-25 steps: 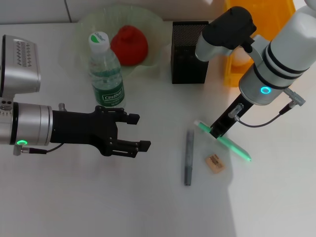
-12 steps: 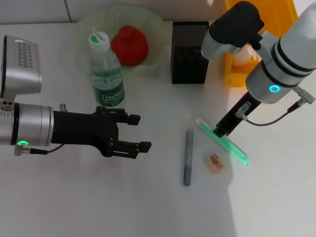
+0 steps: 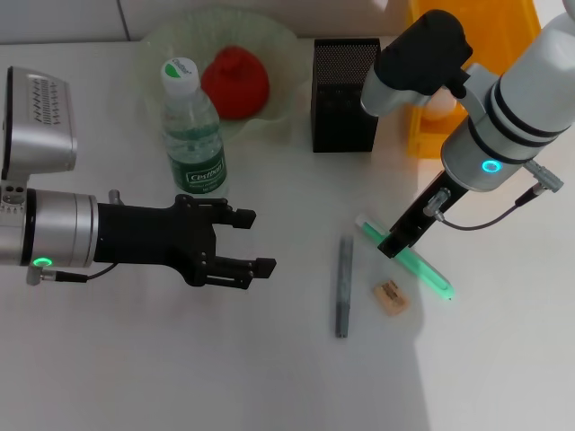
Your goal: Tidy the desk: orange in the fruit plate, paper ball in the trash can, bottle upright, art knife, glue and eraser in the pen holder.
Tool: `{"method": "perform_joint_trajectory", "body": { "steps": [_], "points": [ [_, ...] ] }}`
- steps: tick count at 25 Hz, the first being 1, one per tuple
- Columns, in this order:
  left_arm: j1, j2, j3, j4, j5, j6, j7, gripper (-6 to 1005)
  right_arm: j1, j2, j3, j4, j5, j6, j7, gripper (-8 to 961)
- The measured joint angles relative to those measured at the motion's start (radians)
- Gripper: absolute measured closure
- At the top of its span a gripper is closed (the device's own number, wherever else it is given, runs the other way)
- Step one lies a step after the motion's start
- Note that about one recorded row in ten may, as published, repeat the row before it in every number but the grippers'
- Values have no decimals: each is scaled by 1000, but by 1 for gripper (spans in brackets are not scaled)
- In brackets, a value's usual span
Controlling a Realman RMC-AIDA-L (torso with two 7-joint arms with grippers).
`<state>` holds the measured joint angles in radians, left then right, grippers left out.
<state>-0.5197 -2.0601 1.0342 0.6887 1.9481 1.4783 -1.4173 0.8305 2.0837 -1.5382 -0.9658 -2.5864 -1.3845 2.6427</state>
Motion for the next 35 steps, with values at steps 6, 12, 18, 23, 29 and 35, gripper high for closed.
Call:
{"method": "perform_joint_trajectory", "body": {
  "steps": [6,12,18,23,29,35],
  "points": [
    [-1,-1,3,-4,0,-9,0,202,1,3,-42,8,7,17,-1,508],
    [-4,-2,3,-14,0,-15,0,202,3,4,-45,20,8,19,-1,600],
    [-10,-2,3,-15,0,-18,0,202,12,4,-45,42,9,21,-1,725],
    [-13,-2,3,-15,0,-18,0,202,12,4,-43,35,9,19,4,742],
    [-15,-2,3,-15,0,-23,0,202,-9,4,-35,-6,9,3,9,768],
    [-16,-1,-1,-12,0,-15,-7,202,-178,0,63,-415,9,-128,31,784]
  ]
}}
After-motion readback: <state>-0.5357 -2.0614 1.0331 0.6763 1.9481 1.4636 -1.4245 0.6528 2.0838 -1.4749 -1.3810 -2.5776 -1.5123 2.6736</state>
